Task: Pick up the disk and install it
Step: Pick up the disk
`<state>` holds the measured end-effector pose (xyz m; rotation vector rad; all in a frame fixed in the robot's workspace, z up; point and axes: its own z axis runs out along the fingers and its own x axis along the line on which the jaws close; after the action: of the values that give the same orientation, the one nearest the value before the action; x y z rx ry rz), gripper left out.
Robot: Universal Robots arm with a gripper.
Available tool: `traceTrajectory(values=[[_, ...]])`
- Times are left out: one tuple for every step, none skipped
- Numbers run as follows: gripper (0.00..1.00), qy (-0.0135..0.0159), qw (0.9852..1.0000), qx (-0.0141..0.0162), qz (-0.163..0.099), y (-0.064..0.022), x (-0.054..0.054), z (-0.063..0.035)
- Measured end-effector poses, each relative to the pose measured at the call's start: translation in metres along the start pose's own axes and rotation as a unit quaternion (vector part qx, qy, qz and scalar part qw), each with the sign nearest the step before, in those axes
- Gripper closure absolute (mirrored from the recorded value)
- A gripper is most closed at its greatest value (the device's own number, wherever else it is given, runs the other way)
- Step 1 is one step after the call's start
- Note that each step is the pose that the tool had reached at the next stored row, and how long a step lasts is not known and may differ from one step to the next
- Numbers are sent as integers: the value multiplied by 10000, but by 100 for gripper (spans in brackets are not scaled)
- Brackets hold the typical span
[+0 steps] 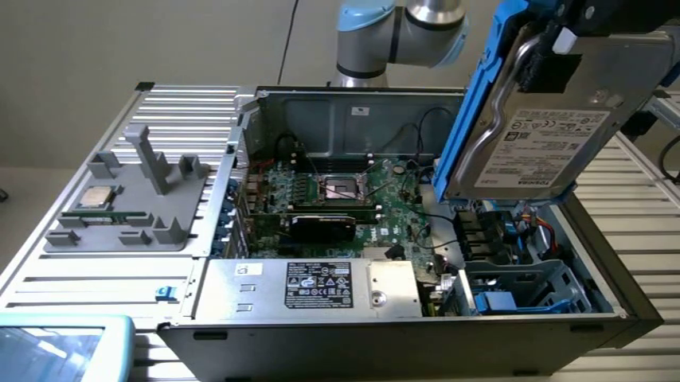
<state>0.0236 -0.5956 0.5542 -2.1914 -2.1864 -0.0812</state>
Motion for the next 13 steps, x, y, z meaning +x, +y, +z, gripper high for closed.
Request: traceTrajectory(values=[[63,2,10000,-1,0,20,-32,-3],[63,5,10000,-1,0,40,-64,-4],[63,8,10000,-2,0,62,-97,-7],[63,10,10000,-2,0,84,-131,-9],[63,12,10000,-2,0,107,-163,-11],[63,14,10000,-2,0,131,-194,-13],[63,15,10000,-2,0,156,-223,-15],[63,15,10000,-2,0,184,-250,-17],[63,15,10000,-2,0,212,-271,-18],[63,15,10000,-2,0,239,-289,-19],[63,15,10000,-1,0,260,-301,-20],[63,13,10000,-1,1,266,-303,-19],[63,7,10000,-2,2,266,-303,-20]])
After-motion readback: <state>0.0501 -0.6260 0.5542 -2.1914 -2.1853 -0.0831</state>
